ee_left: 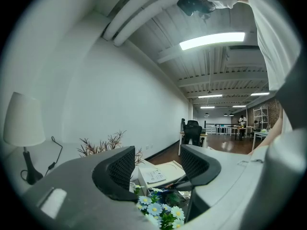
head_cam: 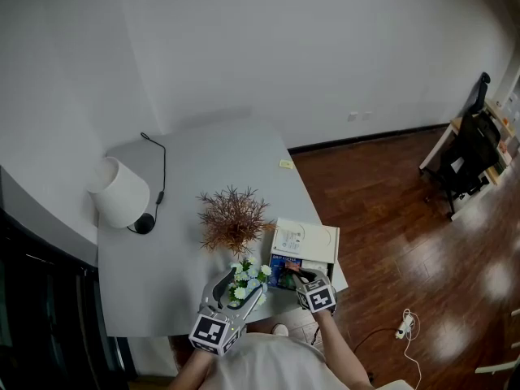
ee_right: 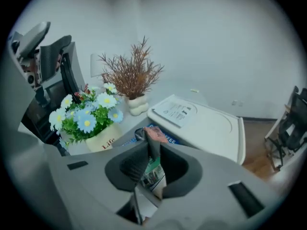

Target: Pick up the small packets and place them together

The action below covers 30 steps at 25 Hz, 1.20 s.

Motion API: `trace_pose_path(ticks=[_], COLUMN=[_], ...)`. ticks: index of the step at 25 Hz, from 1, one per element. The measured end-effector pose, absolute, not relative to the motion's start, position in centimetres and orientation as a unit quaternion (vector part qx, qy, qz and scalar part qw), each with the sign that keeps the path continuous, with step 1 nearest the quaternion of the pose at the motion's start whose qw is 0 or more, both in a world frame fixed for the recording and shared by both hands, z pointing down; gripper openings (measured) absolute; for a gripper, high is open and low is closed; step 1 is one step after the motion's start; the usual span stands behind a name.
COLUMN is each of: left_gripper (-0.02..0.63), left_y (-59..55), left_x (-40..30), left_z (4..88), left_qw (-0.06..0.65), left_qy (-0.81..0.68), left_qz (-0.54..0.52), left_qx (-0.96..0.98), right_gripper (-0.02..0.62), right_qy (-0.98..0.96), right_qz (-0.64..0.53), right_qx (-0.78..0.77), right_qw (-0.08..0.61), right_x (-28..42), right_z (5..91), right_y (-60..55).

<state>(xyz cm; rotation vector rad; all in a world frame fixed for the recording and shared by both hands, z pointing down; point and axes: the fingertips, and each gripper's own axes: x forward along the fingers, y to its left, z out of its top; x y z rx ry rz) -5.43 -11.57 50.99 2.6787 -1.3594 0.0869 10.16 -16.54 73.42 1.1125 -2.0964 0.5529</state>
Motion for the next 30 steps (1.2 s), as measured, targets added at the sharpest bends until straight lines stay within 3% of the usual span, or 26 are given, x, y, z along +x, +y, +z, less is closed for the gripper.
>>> trace_pose_path(ticks=[7, 16, 18, 24, 26, 30], left_gripper=[0.302, 0.302, 0.302, 0.302, 0.302, 0.302], left_y=[-12.0, -11.8, -11.9, -12.0, -11.9, -12.0], left_x=[-6.0, -5.7, -6.0, -5.6, -5.1, -4.4], left_z=[51.4, 51.2, 51.2, 51.6, 51.6, 51.6], left_qw=[0.072, 0.065, 0.067, 0.071, 0.071, 0.074], left_qy=[-0.465, -0.467, -0.471, -0.464, -0.457, -0.447], left_qz=[0.029, 0.035, 0.033, 0.037, 0.037, 0.033], left_qx=[0.882, 0.881, 0.879, 0.882, 0.886, 0.891], right_gripper=[0.074, 0.114, 0.184, 0.2, 0.366, 0.373], right_qy=[-0.795, -0.759, -0.755, -0.76, -0.761, -0.744], right_qz=[0.113, 0.102, 0.113, 0.101, 0.1, 0.063], right_qx=[0.507, 0.457, 0.448, 0.416, 0.41, 0.443], right_qw=[0.313, 0.453, 0.465, 0.49, 0.493, 0.496], right_x=[15.7, 20.2, 20.5, 20.5, 20.4, 21.5], right_z=[67.6, 73.5, 73.8, 74.5, 74.6, 71.8], right_y=[-18.9, -23.9, -23.8, -23.0, -22.7, -22.1])
